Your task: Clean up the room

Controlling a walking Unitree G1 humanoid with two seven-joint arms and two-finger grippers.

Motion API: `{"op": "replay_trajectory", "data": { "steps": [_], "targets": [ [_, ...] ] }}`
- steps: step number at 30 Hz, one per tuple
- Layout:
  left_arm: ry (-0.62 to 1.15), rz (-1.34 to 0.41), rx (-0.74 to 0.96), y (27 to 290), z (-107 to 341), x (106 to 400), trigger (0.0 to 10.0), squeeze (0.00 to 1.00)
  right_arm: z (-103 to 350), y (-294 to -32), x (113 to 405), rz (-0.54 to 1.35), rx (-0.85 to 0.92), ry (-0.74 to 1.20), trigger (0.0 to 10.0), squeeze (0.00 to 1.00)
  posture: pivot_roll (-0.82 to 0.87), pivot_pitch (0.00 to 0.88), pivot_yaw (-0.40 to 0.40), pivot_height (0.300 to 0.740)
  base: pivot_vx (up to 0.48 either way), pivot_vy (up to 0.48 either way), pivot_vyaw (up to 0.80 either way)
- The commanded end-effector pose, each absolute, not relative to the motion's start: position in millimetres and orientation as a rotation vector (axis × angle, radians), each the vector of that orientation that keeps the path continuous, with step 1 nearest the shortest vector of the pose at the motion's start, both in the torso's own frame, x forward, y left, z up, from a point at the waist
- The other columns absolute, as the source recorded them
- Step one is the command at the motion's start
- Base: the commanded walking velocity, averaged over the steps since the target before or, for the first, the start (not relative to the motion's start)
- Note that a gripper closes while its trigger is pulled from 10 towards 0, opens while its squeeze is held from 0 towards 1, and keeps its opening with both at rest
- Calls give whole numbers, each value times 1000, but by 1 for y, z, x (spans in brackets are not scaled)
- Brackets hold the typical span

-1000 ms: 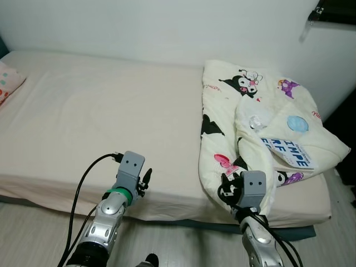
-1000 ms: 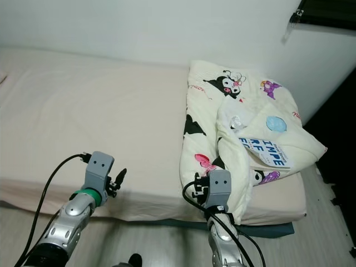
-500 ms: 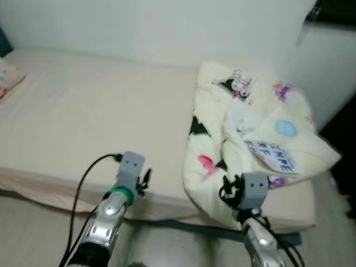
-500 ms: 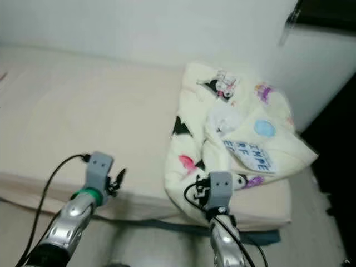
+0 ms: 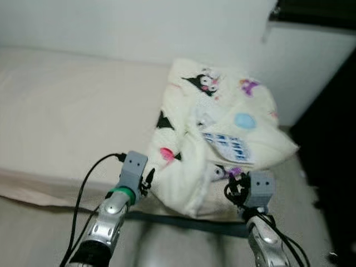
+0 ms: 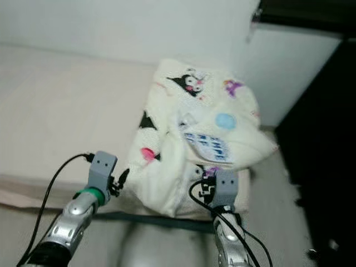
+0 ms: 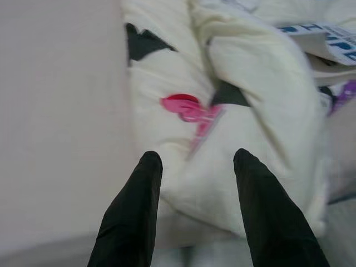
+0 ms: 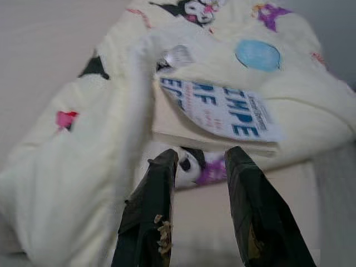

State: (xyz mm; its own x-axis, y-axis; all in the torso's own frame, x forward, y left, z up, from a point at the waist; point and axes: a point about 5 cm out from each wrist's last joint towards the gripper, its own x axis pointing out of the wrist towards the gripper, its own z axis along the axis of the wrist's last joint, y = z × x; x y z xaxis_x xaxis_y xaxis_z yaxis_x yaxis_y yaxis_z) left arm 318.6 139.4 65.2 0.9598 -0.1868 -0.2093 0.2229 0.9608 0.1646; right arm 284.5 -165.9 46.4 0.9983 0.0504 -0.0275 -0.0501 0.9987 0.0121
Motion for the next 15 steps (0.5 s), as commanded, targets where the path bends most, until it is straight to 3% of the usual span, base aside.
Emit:
{"op": "replay_trajectory", "data": {
  "steps": [1,15],
  "targets": [
    [219,-210,189,140,58,314,10000,0,39,-164,279,48,24,59,10000,0,18,91,11,740,0,-364,0],
    [237,-207,165,140,56,315,10000,0,39,-165,278,43,37,51,10000,0,14,91,13,740,0,-23,0]
  ]
}}
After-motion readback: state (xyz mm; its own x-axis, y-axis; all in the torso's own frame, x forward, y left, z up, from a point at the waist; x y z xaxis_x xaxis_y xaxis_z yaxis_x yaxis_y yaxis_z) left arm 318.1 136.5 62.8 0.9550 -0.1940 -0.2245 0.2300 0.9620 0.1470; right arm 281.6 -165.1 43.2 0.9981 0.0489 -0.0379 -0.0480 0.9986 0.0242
